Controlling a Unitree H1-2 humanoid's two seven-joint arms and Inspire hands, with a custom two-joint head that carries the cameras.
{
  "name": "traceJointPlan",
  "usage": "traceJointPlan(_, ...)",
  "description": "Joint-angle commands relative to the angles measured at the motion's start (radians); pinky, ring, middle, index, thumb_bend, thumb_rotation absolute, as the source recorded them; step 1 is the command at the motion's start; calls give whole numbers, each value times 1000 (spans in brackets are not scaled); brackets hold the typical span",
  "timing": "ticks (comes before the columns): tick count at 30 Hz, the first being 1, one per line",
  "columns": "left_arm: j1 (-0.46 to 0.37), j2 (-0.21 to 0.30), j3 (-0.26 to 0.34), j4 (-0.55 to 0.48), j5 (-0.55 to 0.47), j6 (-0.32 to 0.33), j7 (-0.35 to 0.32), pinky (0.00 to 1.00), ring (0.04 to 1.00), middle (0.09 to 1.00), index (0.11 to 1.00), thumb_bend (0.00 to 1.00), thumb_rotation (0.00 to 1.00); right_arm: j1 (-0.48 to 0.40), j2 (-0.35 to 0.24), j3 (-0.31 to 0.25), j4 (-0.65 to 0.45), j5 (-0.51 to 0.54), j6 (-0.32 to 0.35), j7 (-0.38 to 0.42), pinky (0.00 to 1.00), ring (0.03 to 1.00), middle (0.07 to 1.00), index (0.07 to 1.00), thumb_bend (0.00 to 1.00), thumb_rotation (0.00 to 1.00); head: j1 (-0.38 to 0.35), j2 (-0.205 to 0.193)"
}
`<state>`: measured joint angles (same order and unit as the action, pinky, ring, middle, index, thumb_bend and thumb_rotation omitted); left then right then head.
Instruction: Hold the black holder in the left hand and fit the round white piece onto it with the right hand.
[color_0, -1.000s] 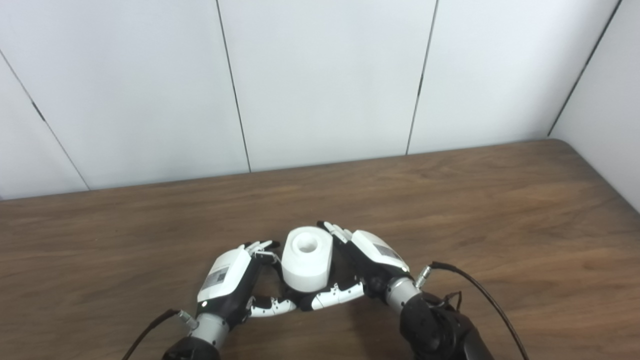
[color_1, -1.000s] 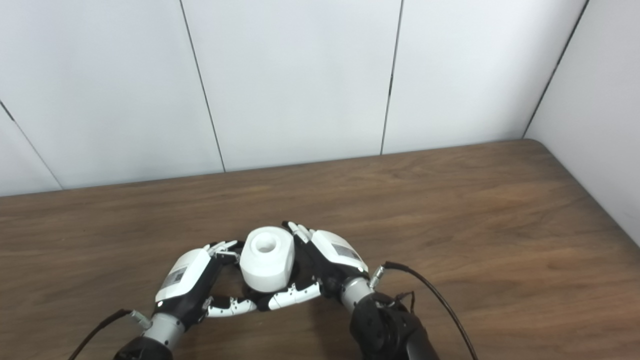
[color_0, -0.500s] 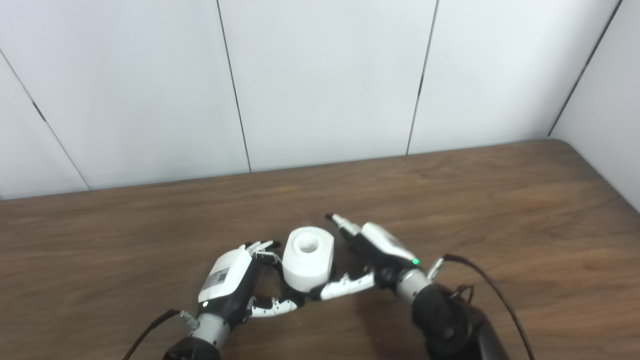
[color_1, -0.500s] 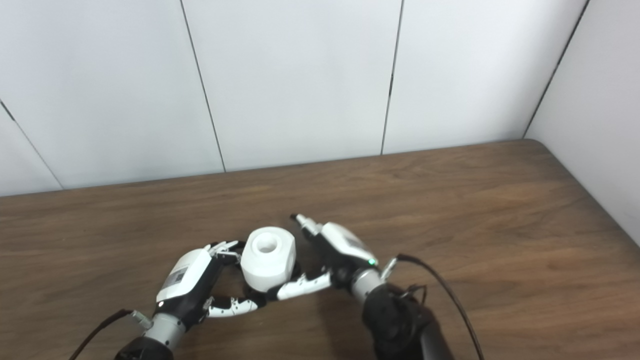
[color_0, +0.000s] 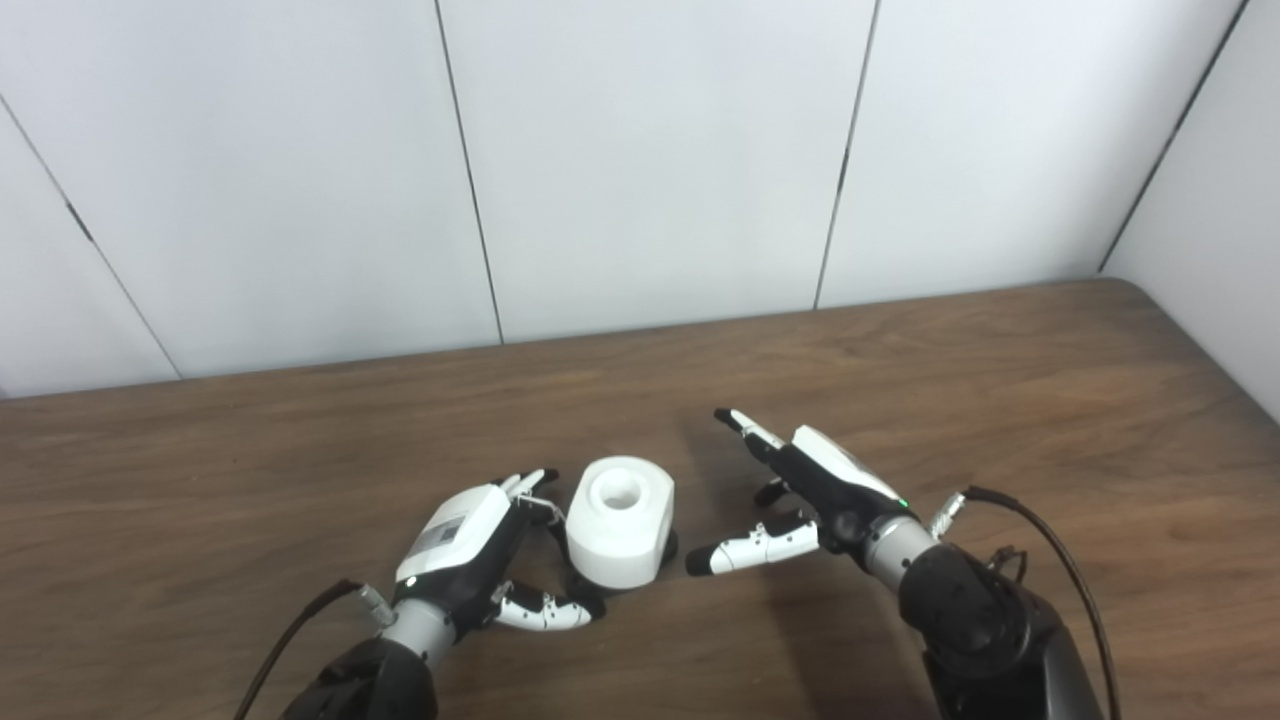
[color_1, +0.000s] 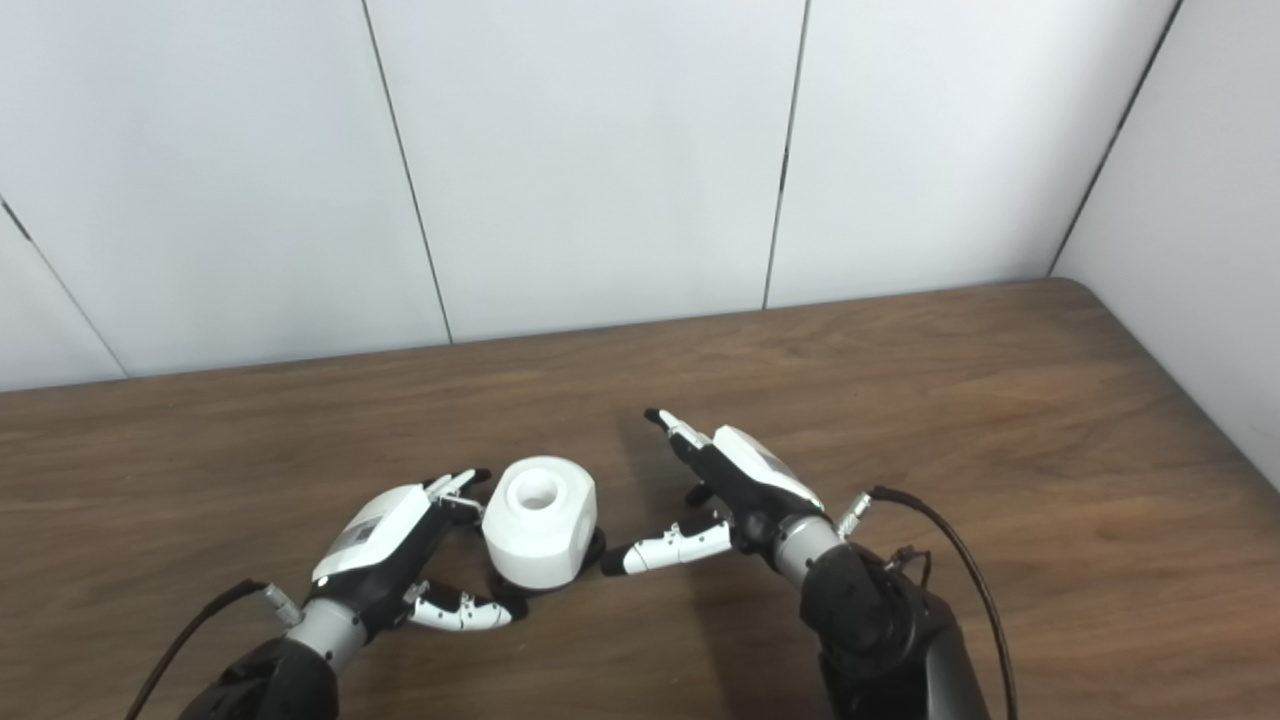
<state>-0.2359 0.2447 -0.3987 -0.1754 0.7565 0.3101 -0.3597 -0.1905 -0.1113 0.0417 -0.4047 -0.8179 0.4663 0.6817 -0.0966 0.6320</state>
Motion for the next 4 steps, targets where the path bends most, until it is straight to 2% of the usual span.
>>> traceJointPlan(1,-2,12,-4,2,9,15,-20,977,980,968,824,1000,182,-8,-9,-6,-22,3,3,7,733,1000,1000,1000,1000,475,-2,-1)
traceJointPlan(4,-6,17,-4,-4,14,32,-39,997,992,983,883,1000,213,-9,-12,-1,-17,6,3,3,747,1000,1000,1000,1000,475,-1,-3)
